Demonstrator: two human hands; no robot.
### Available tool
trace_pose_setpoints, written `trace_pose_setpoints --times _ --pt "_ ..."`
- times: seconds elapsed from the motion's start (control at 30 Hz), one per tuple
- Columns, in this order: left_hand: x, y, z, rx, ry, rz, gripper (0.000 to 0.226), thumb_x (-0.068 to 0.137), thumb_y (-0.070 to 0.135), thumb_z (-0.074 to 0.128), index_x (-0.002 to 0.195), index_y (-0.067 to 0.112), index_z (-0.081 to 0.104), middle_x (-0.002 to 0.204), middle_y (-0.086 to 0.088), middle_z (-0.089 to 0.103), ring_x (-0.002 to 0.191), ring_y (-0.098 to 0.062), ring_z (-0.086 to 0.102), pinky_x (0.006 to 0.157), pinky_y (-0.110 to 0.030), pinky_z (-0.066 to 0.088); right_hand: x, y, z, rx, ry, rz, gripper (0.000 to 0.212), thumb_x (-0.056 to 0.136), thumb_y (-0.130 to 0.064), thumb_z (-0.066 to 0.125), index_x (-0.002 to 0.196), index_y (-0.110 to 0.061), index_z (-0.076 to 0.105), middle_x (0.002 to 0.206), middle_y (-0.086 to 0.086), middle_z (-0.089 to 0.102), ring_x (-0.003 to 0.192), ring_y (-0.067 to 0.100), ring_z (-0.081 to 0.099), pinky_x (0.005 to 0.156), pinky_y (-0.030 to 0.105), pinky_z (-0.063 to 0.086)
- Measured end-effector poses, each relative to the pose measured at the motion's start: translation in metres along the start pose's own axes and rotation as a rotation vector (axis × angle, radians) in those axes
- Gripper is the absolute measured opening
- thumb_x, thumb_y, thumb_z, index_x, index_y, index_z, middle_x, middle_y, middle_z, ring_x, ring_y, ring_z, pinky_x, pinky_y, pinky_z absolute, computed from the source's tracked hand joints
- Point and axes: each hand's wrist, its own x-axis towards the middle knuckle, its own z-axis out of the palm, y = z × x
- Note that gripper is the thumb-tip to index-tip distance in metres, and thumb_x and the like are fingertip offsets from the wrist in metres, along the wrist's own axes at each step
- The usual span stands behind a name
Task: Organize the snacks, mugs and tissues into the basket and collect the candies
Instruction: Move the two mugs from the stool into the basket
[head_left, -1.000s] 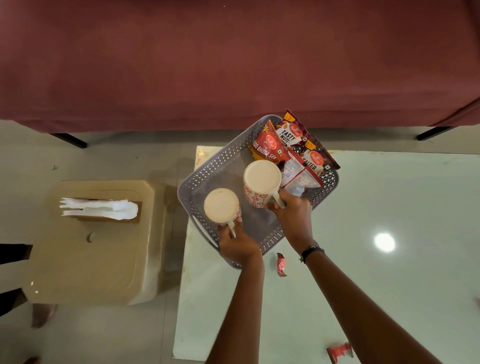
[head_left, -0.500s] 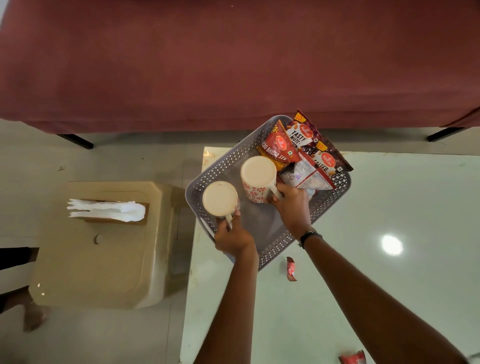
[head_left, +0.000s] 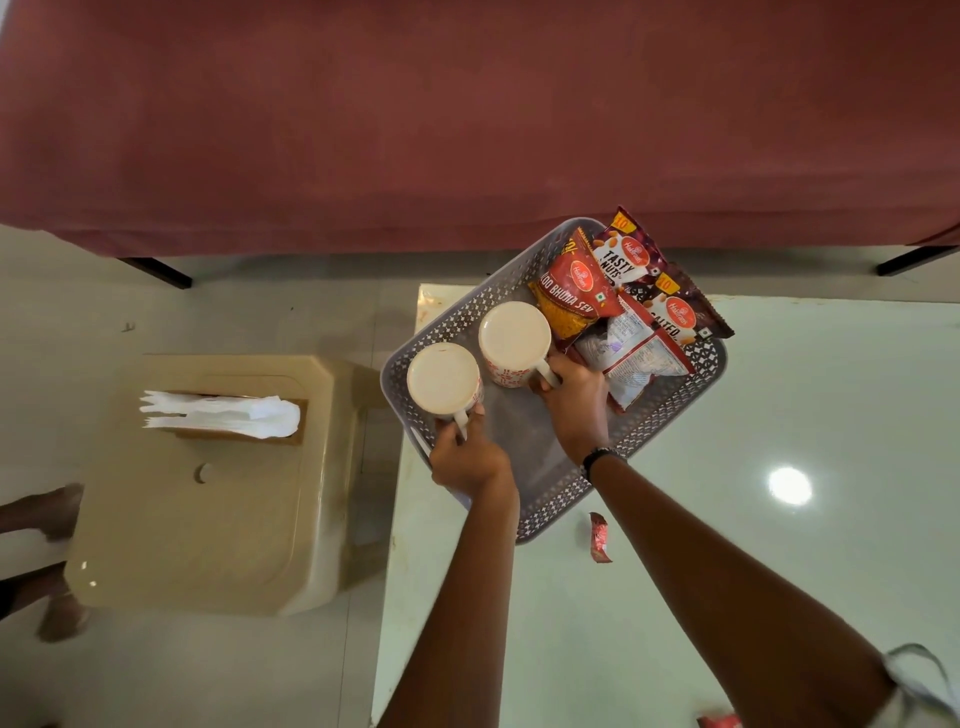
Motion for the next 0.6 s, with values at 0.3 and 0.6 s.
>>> trace_pose_setpoints --times 0.3,0.6 --pt "0.001 0.007 0.002 -0.008 -0.006 -0.002 0.023 0.078 0.021 0.072 0.085 -0.001 0.072 0.086 -0.018 0.072 0.074 -0.017 0.055 0.066 -0.022 0.036 0.009 -0.005 0.009 0.008 -0.035 0.06 0.006 0.076 -0.002 0.066 0.082 -0.002 0.066 0.075 0.016 0.07 0.063 0.019 0.053 0.053 0.031 0.037" --pt "0.007 0.0 0.002 0.02 -0.078 0.033 0.026 0.082 0.02 0.068 0.095 -0.003 0.07 0.096 -0.02 0.071 0.092 -0.032 0.064 0.075 -0.032 0.047 0.011 -0.012 0.007 0.015 -0.173 0.079 0.032 0.079 -0.007 0.07 0.109 -0.001 0.06 0.095 0.019 0.07 0.085 0.032 0.064 0.067 0.026 0.039"
